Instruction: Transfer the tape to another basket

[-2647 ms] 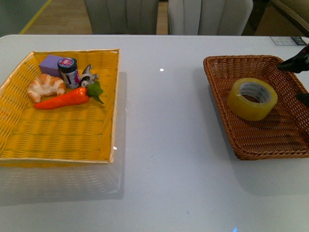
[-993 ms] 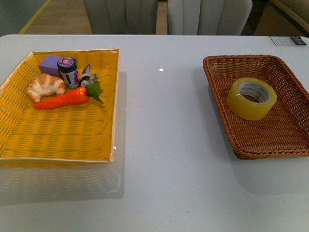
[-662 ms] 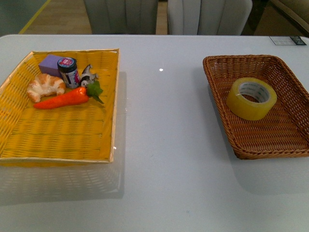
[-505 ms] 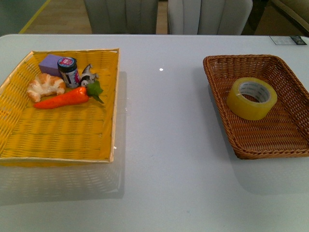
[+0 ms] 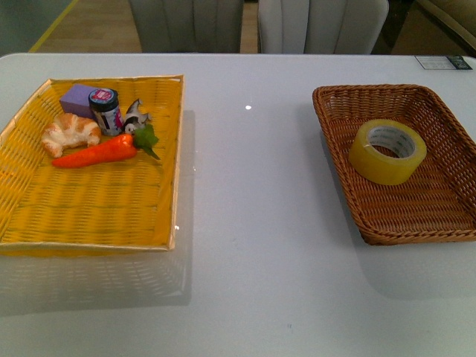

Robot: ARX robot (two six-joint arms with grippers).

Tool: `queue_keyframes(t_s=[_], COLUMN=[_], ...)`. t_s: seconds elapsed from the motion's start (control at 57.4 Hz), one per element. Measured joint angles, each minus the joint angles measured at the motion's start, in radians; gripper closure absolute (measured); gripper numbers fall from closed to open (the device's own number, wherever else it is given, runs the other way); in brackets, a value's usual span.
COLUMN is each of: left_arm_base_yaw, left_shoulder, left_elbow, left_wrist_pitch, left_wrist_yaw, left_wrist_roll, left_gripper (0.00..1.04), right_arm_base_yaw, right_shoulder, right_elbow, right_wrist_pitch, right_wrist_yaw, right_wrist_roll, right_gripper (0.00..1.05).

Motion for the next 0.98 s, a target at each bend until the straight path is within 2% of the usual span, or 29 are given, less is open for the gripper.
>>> queue_keyframes(t_s=[0.261, 0.331, 0.975], left_arm_base_yaw=[0.000, 0.000, 0.000], left_shoulder=[0.000, 0.000, 0.000], left_elbow=[0.000, 0.000, 0.000], left_wrist_pitch=[0.000, 0.000, 0.000], left_wrist_yaw=[0.000, 0.000, 0.000], left_wrist_roll=[0.000, 0.002, 0.002], left_gripper=[0.09, 0.09, 0.09], right_arm_base_yaw=[0.000, 0.000, 0.000], right_shoulder=[0.000, 0.000, 0.000], right_elbow=[0.000, 0.000, 0.000], right_wrist_pitch=[0.000, 0.000, 0.000], right_wrist_yaw=[0.000, 0.000, 0.000], right_wrist_roll=[0.000, 0.000, 0.000], right_gripper=[0.17, 0.07, 0.09])
